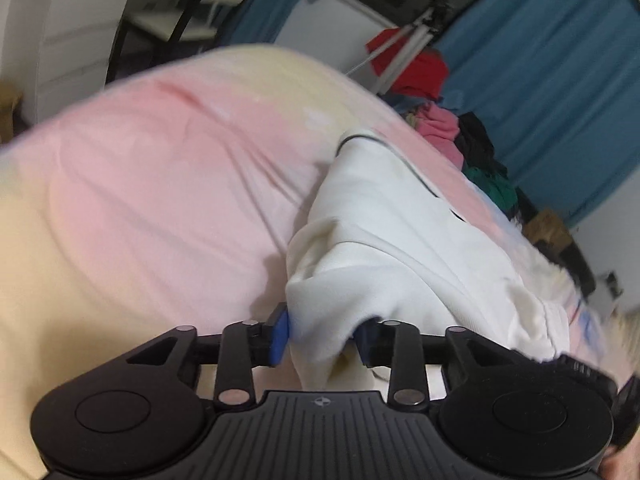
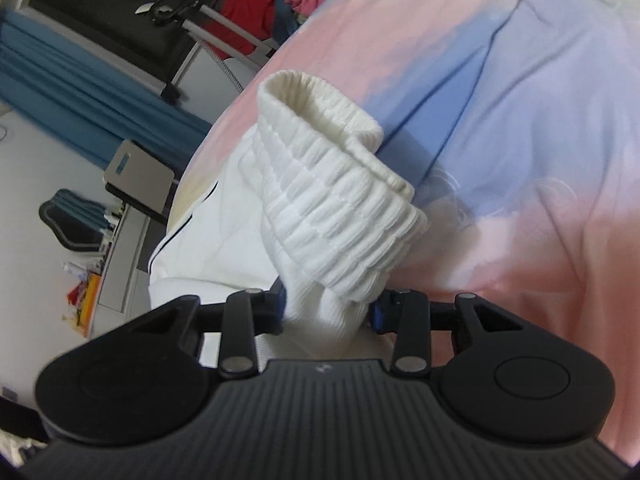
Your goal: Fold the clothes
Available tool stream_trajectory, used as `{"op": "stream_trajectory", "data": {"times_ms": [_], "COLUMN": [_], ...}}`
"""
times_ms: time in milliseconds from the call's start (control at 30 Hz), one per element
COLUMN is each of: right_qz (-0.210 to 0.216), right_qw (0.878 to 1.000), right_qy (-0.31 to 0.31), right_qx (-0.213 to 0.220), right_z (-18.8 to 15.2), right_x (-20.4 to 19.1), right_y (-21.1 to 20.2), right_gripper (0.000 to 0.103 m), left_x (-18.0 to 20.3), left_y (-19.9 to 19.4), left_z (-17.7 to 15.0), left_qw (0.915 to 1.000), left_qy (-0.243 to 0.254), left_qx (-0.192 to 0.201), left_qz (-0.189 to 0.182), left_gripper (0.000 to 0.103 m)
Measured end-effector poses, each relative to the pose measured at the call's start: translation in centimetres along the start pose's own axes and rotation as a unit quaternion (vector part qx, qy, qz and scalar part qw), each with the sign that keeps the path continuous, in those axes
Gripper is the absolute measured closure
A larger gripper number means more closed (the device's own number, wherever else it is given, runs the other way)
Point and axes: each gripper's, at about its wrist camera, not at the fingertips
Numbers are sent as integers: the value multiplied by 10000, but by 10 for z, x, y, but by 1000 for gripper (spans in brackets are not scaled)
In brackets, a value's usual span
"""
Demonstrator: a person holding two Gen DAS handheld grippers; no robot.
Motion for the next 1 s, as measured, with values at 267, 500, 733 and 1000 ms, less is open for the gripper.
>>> {"op": "stream_trajectory", "data": {"times_ms": [267,500,733,1000], "right_qz": [-114,-139,-268,-184], "right_qw": [9999,9998,9995,9997], "right_qy": [27,104,135,171], "right_qx": [25,21,5,-79], "right_z": [-5,-4,-4,0], "right_x": [-5,-7,-11,-4], "right_y": [1,8,10,12], "right_gripper": [59,58,58,58], "left_x": [5,-27,-21,9], "left_y": [-5,-6,-9,68], "left_z": [7,12,23,50], "left_qw": [9997,9859,9794,9930], "left_qy": [-139,-1616,-1608,-910], "left_qx": [169,-230,212,-299], "left_qz": [-121,-368,-1203,-692], "left_gripper": [46,21,3,4]}}
Point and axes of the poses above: each gripper's, at about its wrist camera, not at the fingertips, and y roughly the way its jaws point, x to its right, z to its top, and after that the axes turned 11 degrees about -y, right-handed
